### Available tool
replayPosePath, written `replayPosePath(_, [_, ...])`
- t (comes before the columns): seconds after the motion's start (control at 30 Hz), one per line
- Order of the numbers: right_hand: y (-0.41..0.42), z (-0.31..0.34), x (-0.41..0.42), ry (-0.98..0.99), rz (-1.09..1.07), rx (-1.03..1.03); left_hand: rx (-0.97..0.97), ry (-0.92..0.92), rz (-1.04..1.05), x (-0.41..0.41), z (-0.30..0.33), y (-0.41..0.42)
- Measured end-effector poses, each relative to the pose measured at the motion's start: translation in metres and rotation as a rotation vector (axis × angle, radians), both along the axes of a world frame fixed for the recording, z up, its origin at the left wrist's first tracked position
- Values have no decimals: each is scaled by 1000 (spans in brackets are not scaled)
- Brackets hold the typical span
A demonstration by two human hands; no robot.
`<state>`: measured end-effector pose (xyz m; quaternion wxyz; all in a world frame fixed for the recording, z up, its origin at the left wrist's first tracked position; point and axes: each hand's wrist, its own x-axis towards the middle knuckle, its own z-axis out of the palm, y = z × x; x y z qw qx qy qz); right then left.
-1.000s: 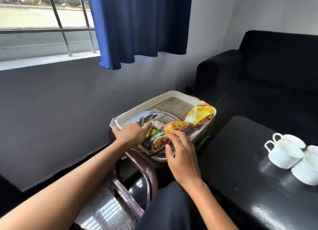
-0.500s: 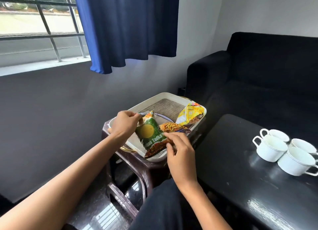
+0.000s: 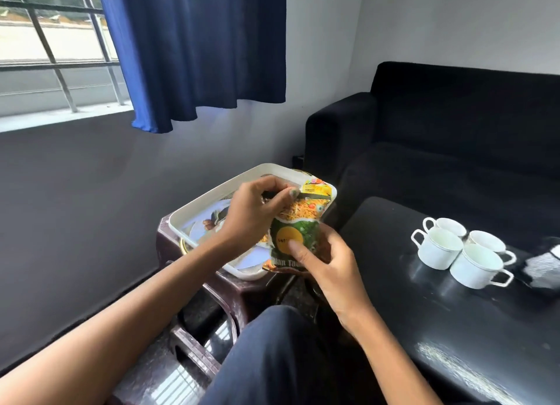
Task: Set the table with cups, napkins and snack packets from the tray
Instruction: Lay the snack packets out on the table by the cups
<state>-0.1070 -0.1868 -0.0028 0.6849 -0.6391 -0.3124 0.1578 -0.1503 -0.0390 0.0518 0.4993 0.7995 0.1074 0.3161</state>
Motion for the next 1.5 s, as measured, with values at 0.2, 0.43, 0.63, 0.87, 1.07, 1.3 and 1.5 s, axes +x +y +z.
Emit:
replayPosePath(0.2, [-17,1,8,126,-88,76,-207,-27,-104,10,-13,-27])
replayPosePath(0.43, [-35,4,25,403,-185,235,-220,384,-132,7,-41,-45])
replayPosePath(0.63, [-40,4,27,516,-215,278,-503,384,-159,7,-41,-56])
replayPosePath(0.87, [-39,2,25,636,-253,347,-435,308,-74,8,-40,-55])
replayPosePath(1.07, [-34,0,25,719,-302,365,-528,254,-26,8,-44,-56])
replayPosePath(1.3, [-52,-6,44,605,-444,277,-225,182,89,10,-46,-47])
replayPosePath(1.5, [-68,-18,51,553,-479,164,-161,346,-119,30,-49,-88])
